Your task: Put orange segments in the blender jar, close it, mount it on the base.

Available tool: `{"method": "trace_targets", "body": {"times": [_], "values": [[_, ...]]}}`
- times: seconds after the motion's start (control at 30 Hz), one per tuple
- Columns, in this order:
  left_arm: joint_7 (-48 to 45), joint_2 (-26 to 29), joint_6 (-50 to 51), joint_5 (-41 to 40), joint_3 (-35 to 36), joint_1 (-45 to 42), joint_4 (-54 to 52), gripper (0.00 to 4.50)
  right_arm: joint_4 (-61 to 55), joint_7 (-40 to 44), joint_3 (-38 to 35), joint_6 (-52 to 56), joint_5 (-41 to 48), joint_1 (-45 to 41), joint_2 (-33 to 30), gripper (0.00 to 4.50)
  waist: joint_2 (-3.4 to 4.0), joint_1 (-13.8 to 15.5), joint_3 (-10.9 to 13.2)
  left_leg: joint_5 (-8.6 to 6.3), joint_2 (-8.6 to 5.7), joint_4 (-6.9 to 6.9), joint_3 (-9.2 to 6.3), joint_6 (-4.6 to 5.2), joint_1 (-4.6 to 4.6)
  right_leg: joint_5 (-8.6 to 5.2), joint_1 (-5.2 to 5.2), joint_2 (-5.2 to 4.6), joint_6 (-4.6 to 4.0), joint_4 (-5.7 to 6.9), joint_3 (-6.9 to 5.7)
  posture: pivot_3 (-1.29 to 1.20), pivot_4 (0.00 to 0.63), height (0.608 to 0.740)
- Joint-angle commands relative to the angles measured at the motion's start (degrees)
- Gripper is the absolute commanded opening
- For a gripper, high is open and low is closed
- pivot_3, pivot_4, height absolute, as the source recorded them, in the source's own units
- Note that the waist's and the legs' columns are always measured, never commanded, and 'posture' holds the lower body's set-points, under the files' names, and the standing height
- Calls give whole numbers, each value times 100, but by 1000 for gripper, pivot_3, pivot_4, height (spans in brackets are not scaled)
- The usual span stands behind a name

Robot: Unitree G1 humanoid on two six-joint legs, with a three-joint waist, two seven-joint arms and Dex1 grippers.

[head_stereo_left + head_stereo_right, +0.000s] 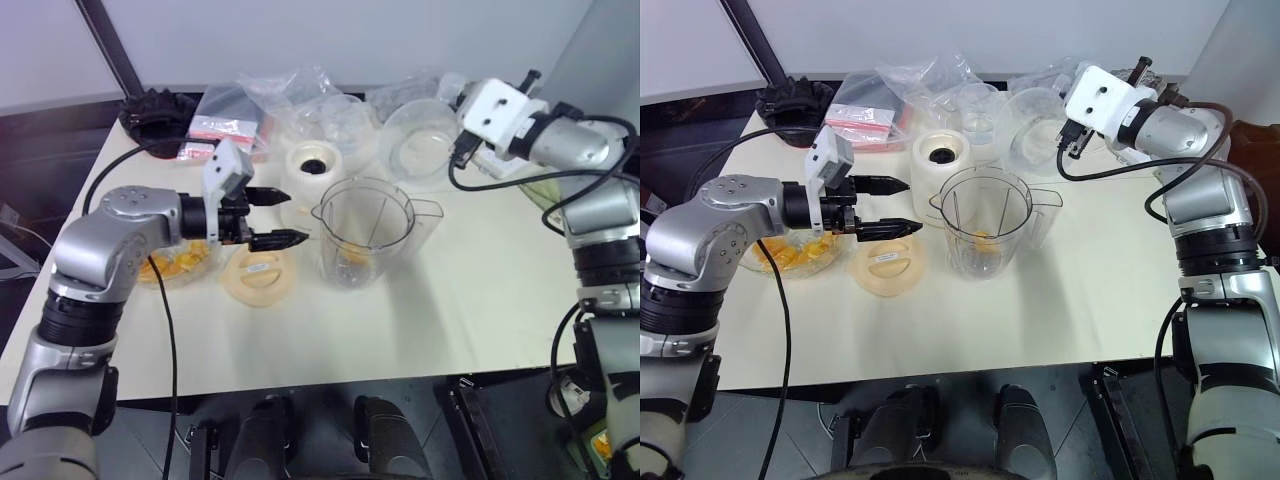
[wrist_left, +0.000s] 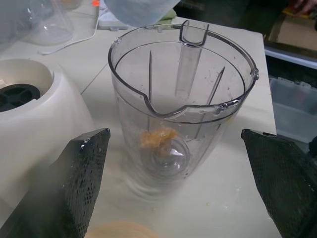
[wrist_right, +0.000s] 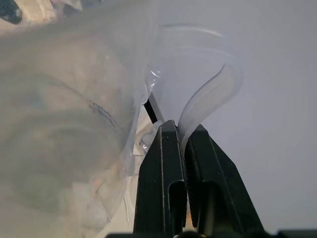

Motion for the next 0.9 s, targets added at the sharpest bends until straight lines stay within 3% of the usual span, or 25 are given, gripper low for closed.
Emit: {"method": "trace_targets", "body": {"times": [0.03, 0.9], "values": [[10, -15, -88, -25, 100, -17, -178, 4433, -120, -147, -98, -249, -95, -318, -23, 24, 0, 0, 0, 0, 0, 0, 0, 0, 0, 0, 0, 0, 0, 0, 0, 0, 150, 740], [52, -67, -96, 3, 76, -14, -173, 4433, -112, -433, -61, -841, -661, -244, -75, 24, -1, 0, 1, 3, 0, 0, 0, -4, 1, 2, 0, 0, 3, 2, 0, 0, 150, 740]]}}
